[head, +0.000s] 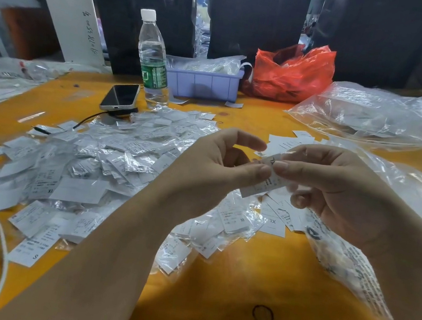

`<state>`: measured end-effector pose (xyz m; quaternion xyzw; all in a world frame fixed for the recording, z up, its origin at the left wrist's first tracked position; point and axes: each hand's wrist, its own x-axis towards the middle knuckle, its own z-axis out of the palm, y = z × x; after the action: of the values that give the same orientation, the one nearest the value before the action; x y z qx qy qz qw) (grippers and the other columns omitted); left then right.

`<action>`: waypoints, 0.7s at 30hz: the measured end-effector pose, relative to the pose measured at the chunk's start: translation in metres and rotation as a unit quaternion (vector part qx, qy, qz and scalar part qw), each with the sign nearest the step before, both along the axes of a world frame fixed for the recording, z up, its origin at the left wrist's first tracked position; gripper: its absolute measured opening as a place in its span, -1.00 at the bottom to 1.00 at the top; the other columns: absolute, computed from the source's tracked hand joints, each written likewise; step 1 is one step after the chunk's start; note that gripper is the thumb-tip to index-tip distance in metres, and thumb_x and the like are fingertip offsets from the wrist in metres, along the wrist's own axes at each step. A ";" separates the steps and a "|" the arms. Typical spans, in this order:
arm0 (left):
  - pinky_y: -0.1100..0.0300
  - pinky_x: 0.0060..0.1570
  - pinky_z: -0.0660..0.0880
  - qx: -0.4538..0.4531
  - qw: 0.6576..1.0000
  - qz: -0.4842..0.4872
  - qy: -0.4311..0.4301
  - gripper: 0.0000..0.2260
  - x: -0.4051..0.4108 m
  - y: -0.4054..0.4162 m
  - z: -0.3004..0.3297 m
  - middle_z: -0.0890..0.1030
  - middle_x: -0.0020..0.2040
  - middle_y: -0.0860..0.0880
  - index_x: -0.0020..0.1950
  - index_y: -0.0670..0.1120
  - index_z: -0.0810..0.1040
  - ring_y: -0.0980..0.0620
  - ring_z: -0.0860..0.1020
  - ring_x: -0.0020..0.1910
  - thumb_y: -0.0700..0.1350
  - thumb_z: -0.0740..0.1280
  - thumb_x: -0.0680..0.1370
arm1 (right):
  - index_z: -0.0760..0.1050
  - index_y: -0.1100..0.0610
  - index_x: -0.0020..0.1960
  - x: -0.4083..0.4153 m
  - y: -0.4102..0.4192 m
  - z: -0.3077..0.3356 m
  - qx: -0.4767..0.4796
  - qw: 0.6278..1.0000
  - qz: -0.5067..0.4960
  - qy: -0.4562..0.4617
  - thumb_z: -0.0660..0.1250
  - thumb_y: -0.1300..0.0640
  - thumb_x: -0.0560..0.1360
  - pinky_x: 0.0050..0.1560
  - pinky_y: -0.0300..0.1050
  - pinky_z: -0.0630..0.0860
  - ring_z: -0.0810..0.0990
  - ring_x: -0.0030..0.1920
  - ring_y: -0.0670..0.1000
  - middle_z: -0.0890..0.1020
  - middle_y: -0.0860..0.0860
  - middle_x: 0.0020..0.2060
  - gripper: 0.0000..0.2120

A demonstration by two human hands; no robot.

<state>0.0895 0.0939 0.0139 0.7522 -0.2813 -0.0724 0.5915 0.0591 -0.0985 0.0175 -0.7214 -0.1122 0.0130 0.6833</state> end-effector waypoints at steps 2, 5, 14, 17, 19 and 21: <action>0.43 -0.43 0.34 -0.001 1.000 -0.025 0.004 -0.58 0.000 -0.001 0.000 0.49 -0.35 0.04 0.19 -0.05 0.53 0.21 0.43 -0.42 -0.01 0.45 0.35 | 0.69 0.12 -0.26 0.000 -0.001 0.000 -0.010 1.000 0.010 0.010 0.52 0.03 0.15 -0.43 -0.25 0.40 0.47 -0.31 -0.05 0.58 0.18 -0.23 -0.79; 0.42 -0.41 0.32 -0.003 0.999 -0.042 -0.002 -0.54 0.000 -0.001 -0.001 0.45 -0.39 0.11 0.23 -0.04 0.51 0.19 0.40 -0.42 -0.02 0.45 0.36 | 0.68 0.14 -0.25 -0.001 -0.002 0.000 -0.010 0.999 0.042 0.025 0.57 0.14 0.18 -0.44 -0.25 0.41 0.48 -0.35 -0.05 0.58 0.18 -0.28 -0.84; 0.31 -0.45 0.40 -0.028 0.998 -0.013 0.046 -0.85 0.002 0.006 0.002 0.64 -0.27 0.04 0.08 -0.08 0.57 0.14 0.49 -0.37 -0.23 0.40 0.53 | 0.67 0.16 -0.26 0.000 -0.002 0.001 0.047 0.998 -0.023 0.023 0.52 0.09 0.15 -0.43 -0.24 0.49 0.52 -0.41 -0.06 0.62 0.15 -0.30 -0.80; 0.35 -0.42 0.39 -0.035 0.999 0.009 0.024 -0.77 0.002 0.004 0.001 0.64 -0.27 0.00 0.11 -0.05 0.55 0.13 0.48 -0.39 -0.25 0.43 0.50 | 0.68 0.16 -0.24 0.000 0.001 -0.001 0.033 0.999 -0.028 0.016 0.53 0.07 0.14 -0.43 -0.23 0.49 0.53 -0.41 -0.06 0.61 0.11 -0.34 -0.76; 0.37 -0.41 0.39 -0.037 0.999 0.019 -0.001 -0.76 0.001 0.001 -0.001 0.63 -0.31 0.02 0.09 -0.04 0.55 0.14 0.49 -0.40 -0.24 0.46 0.48 | 0.69 0.18 -0.19 0.000 0.005 -0.003 0.016 0.999 -0.036 0.007 0.53 0.04 0.15 -0.42 -0.23 0.48 0.53 -0.40 -0.05 0.61 0.08 -0.34 -0.71; 0.34 -0.41 0.41 -0.037 0.999 0.022 -0.016 -0.76 0.000 -0.001 -0.002 0.63 -0.33 0.04 0.09 -0.05 0.56 0.14 0.51 -0.39 -0.21 0.47 0.47 | 0.69 0.19 -0.16 0.000 0.007 -0.006 0.013 0.999 -0.050 0.000 0.54 0.00 0.15 -0.41 -0.22 0.48 0.54 -0.38 -0.05 0.62 0.08 -0.33 -0.66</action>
<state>0.0896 0.0924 0.0114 0.7368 -0.2766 -0.0363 0.6159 0.0588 -0.0915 0.0114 -0.7173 -0.0762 -0.0221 0.6922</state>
